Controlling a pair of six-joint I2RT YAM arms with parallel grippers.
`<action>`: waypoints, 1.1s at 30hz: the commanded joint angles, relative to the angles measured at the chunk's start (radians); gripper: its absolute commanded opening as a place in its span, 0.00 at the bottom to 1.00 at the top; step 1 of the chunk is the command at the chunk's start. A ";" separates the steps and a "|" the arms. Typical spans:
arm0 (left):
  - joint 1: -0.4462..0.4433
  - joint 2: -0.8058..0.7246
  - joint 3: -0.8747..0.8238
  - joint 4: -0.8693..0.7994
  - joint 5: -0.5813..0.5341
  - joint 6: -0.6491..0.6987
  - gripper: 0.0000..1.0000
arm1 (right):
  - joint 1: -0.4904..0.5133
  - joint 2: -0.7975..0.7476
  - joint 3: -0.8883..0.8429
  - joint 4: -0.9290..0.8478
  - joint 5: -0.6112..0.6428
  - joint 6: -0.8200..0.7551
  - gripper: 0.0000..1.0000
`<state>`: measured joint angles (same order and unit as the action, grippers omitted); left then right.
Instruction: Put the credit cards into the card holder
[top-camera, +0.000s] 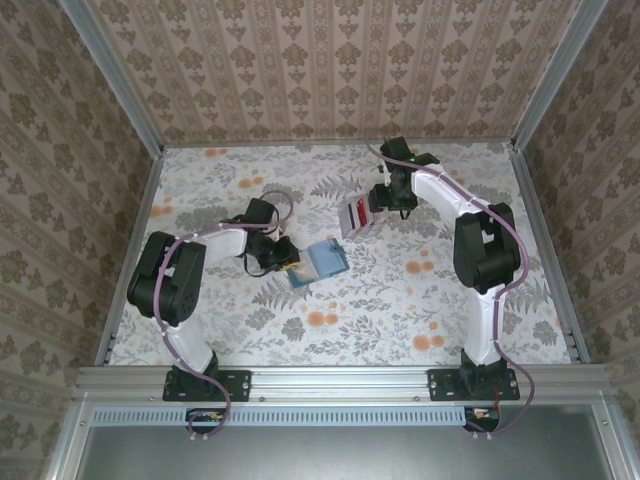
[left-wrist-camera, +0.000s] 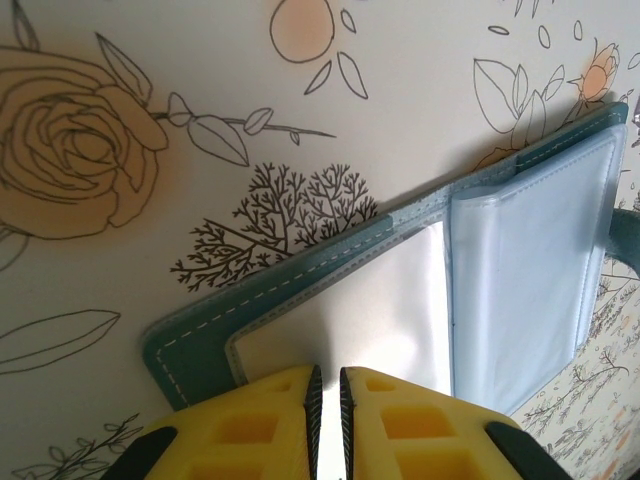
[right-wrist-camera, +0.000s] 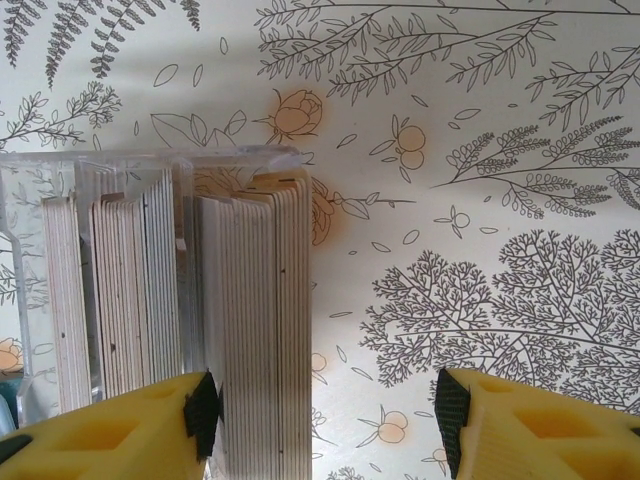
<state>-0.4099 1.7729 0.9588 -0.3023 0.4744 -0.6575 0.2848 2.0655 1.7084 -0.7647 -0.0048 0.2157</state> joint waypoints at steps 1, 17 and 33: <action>0.000 0.011 -0.012 -0.024 -0.008 0.004 0.18 | 0.006 0.039 0.036 -0.039 -0.007 -0.016 0.62; -0.004 0.019 -0.018 -0.002 0.000 -0.013 0.18 | -0.019 -0.021 0.001 -0.030 0.040 -0.017 0.61; -0.024 0.023 -0.007 -0.004 -0.005 -0.021 0.18 | -0.015 -0.050 -0.020 -0.008 0.000 -0.010 0.54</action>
<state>-0.4191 1.7729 0.9554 -0.2905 0.4744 -0.6621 0.2729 2.0632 1.7081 -0.7658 -0.0101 0.2111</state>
